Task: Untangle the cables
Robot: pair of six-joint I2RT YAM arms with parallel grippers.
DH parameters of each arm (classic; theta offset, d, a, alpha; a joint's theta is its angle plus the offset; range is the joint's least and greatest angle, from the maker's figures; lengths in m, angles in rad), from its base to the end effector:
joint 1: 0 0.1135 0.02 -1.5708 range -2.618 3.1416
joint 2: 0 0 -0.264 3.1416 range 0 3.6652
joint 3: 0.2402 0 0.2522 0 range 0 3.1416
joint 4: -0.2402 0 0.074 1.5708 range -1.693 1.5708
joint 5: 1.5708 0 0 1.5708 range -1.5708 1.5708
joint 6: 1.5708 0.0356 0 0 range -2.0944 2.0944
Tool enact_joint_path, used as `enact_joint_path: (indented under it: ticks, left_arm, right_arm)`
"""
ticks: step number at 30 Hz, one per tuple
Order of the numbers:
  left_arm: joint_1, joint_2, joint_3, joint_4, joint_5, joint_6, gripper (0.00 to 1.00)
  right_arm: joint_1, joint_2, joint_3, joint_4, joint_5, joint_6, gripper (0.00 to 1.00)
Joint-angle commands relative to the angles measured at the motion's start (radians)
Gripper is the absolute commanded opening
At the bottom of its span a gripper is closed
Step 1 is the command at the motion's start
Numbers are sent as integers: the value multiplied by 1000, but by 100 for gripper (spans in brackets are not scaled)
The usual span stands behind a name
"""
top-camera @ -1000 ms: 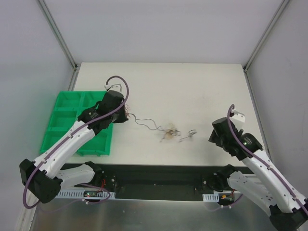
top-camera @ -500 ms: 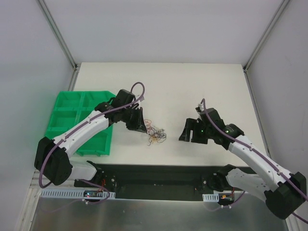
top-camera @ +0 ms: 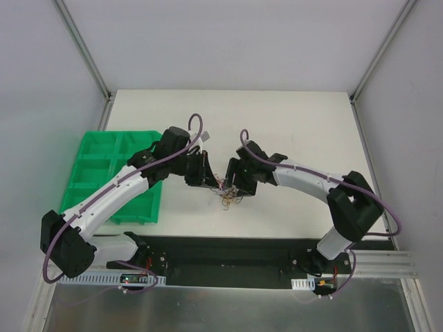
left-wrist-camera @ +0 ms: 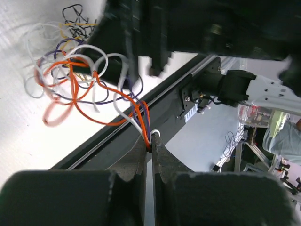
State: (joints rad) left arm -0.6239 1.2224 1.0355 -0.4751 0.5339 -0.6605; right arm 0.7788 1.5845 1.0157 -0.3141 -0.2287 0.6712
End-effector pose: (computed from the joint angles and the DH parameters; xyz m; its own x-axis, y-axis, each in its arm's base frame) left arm 0.2039 -0.1691 0.3108 -0.9024 -0.0012 -0.4310 0.3483 0.5868 -0.7309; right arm 0.2302 0.2385 0.2121 -0.9198 -0.0567 -0.3883 -0.2740 0.8012 0.5320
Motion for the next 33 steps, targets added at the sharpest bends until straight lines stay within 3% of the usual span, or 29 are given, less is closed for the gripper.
enact_joint_path:
  ticks: [1, 3, 7, 10, 17, 20, 23, 26, 30, 33]
  left_arm:
    - [-14, -95, 84, 39, 22, -13, 0]
    - [-14, -153, 107, 41, -40, 7, 0]
    - [-14, -242, 152, 43, -156, 56, 0]
    - [-13, -277, 156, 40, -273, 75, 0]
    - [-13, -281, 124, -43, -515, 1, 0]
    - [-13, -287, 118, -131, -659, -53, 0]
    - [-13, -302, 94, -145, -716, -53, 0]
    - [-11, -275, 74, -143, -663, -28, 0]
    - [-11, -170, 63, -149, -402, -13, 0]
    - [-11, -167, 2, -146, -400, -63, 0]
  right_arm:
    - [-18, 95, 107, -193, 267, 4, 65]
    - [-42, 130, 106, -265, 319, -19, 62]
    - [-113, 141, 54, -361, 371, -45, 22]
    - [-163, 71, 18, -468, 469, -74, 17]
    - [-389, -268, -91, -706, 715, -133, 20]
    - [-556, -386, -114, -723, 711, -203, 21]
    - [-729, -428, -89, -729, 686, -292, 24]
    - [-759, -428, -45, -730, 710, -370, 34]
    - [-757, -426, -8, -723, 639, -450, 55]
    - [-754, -437, 4, -730, 629, -493, 60]
